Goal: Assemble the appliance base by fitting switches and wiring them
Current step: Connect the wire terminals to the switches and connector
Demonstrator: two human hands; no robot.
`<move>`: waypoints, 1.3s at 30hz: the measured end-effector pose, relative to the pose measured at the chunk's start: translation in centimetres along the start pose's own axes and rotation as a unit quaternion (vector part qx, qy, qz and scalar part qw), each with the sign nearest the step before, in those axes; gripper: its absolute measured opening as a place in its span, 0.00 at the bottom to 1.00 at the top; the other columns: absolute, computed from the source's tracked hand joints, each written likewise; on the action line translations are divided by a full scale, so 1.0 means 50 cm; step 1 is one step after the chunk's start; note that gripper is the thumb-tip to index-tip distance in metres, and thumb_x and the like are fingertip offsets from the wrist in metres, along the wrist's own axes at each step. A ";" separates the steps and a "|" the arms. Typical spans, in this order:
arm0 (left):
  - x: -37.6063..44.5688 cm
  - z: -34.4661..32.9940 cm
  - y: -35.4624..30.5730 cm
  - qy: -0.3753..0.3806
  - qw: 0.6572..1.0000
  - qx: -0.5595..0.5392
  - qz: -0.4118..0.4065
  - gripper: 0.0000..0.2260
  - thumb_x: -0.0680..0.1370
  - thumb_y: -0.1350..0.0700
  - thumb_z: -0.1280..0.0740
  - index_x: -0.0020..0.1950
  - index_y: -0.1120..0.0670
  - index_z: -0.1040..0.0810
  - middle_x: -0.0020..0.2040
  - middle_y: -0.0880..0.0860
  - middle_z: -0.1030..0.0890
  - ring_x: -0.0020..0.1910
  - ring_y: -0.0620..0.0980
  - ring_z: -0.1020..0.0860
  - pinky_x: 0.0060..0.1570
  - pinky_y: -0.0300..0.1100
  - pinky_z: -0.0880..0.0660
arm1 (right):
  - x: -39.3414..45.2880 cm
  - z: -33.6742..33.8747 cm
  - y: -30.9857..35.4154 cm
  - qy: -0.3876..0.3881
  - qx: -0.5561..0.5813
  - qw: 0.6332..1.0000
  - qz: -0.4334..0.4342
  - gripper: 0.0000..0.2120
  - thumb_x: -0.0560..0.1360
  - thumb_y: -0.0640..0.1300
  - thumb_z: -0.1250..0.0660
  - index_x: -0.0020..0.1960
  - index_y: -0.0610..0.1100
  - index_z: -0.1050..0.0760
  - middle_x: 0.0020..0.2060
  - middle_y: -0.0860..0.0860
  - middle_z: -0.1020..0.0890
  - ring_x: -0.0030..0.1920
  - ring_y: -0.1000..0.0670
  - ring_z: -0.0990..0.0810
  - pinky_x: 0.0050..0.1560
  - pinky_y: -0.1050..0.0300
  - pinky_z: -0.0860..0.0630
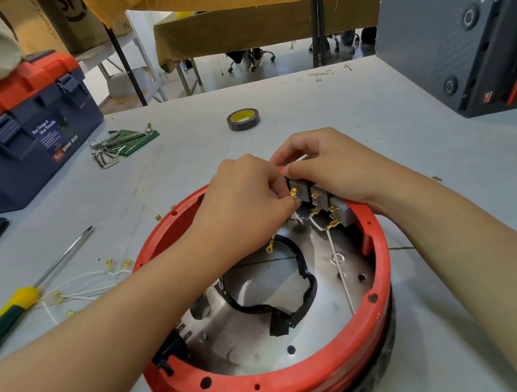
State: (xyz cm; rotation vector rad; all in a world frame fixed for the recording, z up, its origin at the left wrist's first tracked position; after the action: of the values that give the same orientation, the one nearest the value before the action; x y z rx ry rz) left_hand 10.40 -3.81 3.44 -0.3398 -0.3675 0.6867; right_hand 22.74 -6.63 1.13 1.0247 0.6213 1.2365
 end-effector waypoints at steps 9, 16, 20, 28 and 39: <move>-0.006 0.001 0.008 0.014 0.999 -0.040 0.000 0.06 0.71 0.52 0.27 0.36 0.52 0.19 0.29 0.46 0.22 0.28 0.37 0.26 0.30 0.26 0.33 | 0.003 -0.001 -0.003 -0.001 0.003 1.000 0.001 0.10 0.73 0.37 0.36 0.47 0.49 0.20 0.45 0.50 0.18 0.46 0.49 0.20 0.53 0.47 0.22; -0.010 0.002 0.009 0.004 0.999 -0.046 -0.003 0.04 0.72 0.54 0.29 0.37 0.51 0.18 0.29 0.45 0.23 0.29 0.35 0.26 0.30 0.25 0.33 | 0.006 0.000 -0.007 -0.001 0.000 1.000 0.008 0.10 0.74 0.38 0.36 0.48 0.50 0.20 0.43 0.52 0.19 0.44 0.53 0.22 0.50 0.54 0.24; -0.008 0.000 0.007 -0.017 0.999 -0.027 0.002 0.05 0.72 0.55 0.31 0.37 0.52 0.18 0.29 0.47 0.22 0.27 0.39 0.27 0.30 0.27 0.32 | 0.005 -0.001 -0.006 0.000 0.001 1.000 0.007 0.10 0.73 0.37 0.36 0.48 0.50 0.20 0.44 0.51 0.18 0.43 0.52 0.21 0.48 0.56 0.24; -0.004 -0.006 -0.001 -0.042 0.999 0.005 0.007 0.06 0.71 0.56 0.32 0.33 0.51 0.22 0.29 0.47 0.23 0.34 0.48 0.23 0.37 0.42 0.26 | 0.003 0.000 -0.001 -0.002 0.005 1.000 0.010 0.11 0.73 0.35 0.37 0.45 0.50 0.21 0.40 0.53 0.19 0.40 0.55 0.23 0.43 0.59 0.28; 0.000 -0.009 -0.009 -0.069 0.997 0.019 -0.016 0.05 0.71 0.58 0.33 0.35 0.55 0.21 0.31 0.52 0.21 0.34 0.51 0.23 0.36 0.44 0.28 | -0.003 -0.003 0.003 0.007 0.033 0.999 -0.004 0.11 0.73 0.32 0.38 0.46 0.45 0.21 0.40 0.49 0.18 0.36 0.57 0.22 0.37 0.67 0.27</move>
State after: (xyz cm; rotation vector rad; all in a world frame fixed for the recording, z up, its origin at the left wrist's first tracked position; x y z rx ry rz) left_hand 10.82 -4.20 3.24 -0.2501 -0.4902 0.6865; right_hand 22.50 -6.71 1.19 1.0681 0.6798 1.2237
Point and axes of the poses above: each hand's wrist, its own x-axis towards the middle knuckle, its own z-axis out of the back of the hand, y = z × x, the point moved 4 cm from there along x, towards the middle knuckle
